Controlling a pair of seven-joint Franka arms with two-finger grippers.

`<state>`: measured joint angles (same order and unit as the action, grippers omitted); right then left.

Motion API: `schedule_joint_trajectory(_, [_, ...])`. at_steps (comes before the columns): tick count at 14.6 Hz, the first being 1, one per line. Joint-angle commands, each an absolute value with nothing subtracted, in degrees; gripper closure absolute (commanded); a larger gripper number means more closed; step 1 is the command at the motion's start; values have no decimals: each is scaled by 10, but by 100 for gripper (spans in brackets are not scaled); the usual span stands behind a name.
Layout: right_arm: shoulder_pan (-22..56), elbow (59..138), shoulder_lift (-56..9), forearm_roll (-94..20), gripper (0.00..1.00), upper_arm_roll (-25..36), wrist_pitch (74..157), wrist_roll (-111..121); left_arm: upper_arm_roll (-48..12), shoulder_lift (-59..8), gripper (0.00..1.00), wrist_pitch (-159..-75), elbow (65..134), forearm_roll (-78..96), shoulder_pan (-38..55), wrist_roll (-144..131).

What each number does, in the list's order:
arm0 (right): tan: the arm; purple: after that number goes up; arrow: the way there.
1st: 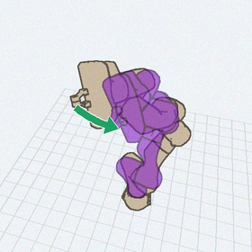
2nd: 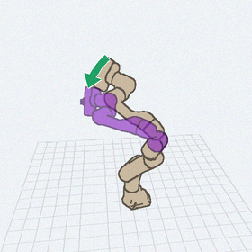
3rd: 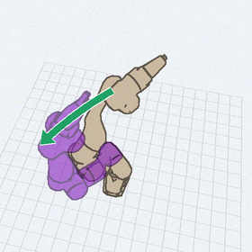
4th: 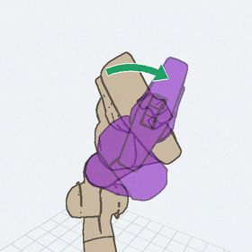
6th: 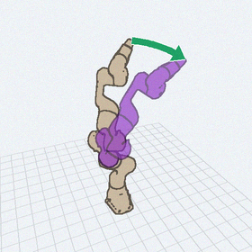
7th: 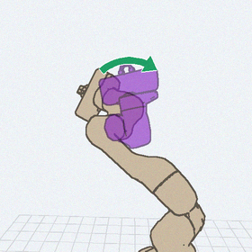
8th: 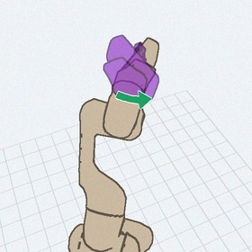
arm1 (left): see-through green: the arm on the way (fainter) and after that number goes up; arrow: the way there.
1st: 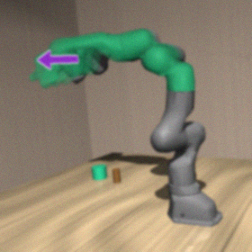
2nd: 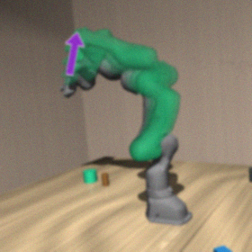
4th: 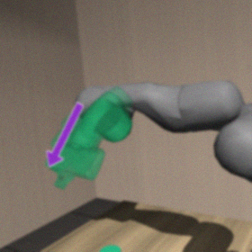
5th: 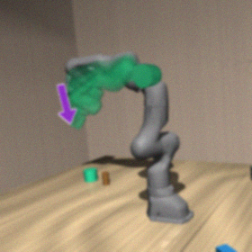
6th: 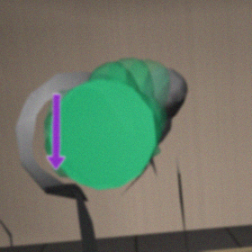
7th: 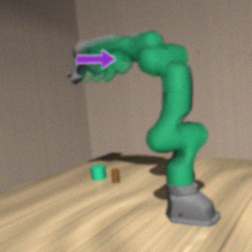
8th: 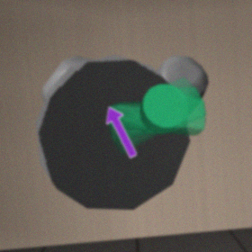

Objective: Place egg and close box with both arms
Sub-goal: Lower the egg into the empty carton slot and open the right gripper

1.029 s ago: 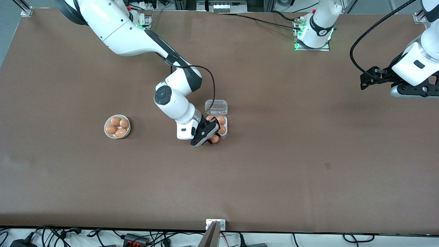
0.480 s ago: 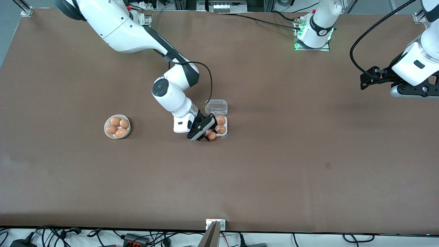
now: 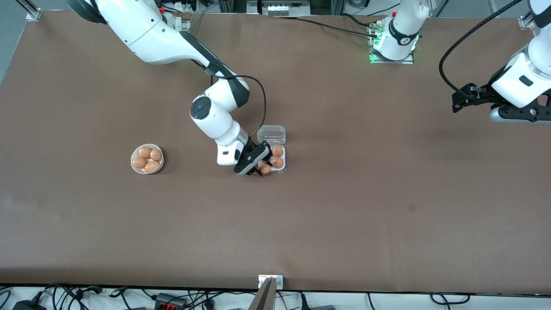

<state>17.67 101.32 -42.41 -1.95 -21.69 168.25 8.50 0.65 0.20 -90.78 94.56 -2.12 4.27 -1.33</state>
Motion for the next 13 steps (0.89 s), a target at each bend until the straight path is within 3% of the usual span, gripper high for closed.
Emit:
schedule_joint_trajectory(1, [175, 1037, -408, -28, 100, -224, 1688, 74, 4, 6, 0, -898, 942, -13, 39, -6])
schedule_joint_trajectory(13, [172, 1071, -388, -28, 100, -235, 1688, 73, 4, 5, 0, -898, 942, -12, 38, -5])
